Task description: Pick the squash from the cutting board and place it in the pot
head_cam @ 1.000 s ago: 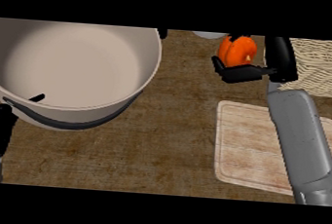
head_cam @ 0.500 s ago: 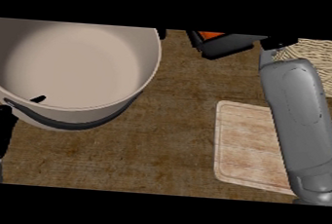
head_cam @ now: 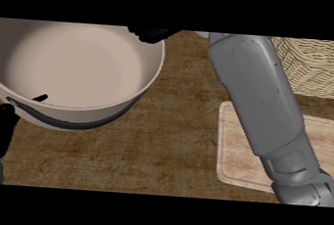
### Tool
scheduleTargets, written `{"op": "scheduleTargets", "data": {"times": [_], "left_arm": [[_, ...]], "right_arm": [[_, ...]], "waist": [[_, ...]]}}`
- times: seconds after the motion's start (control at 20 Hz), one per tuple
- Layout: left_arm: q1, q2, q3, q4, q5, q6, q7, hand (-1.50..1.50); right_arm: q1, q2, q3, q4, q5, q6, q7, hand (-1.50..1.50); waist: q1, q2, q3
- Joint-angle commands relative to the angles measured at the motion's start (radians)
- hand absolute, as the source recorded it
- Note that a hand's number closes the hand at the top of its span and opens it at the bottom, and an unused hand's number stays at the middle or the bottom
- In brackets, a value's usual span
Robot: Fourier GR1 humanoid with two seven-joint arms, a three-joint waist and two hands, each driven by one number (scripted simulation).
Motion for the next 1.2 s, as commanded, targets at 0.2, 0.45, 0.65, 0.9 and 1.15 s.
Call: {"op": "scheduleTargets", "data": {"times": [0.2,0.45,0.65,0.9,1.15], "left_arm": [[-0.068,-0.014,-0.056,0.044,-0.041,-0.022,0.032,0.00],[-0.119,-0.020,-0.064,0.057,-0.062,-0.006,0.067,0.00],[-0.126,-0.032,-0.067,0.060,-0.056,-0.010,0.052,0.00],[-0.090,-0.024,-0.063,0.069,-0.048,-0.029,0.008,0.00],[-0.108,-0.019,-0.059,0.043,-0.048,-0.023,0.053,0.00]], "right_arm": [[-0.160,0.033,0.148,0.254,-0.079,-0.030,0.001,1.50],[-0.174,0.033,0.235,0.346,-0.296,-0.044,0.064,-1.50],[-0.163,0.034,0.278,0.380,-0.450,-0.115,-0.053,-1.50],[-0.128,0.034,0.194,0.394,-0.647,-0.192,-0.133,-1.50],[-0.110,0.034,0.080,0.421,-0.778,-0.257,-0.213,-1.50]], "waist": [[0.019,0.012,-0.004],[0.031,0.014,-0.004],[0.046,0.018,-0.004],[0.062,0.023,-0.004],[0.031,0.018,-0.002]]}}
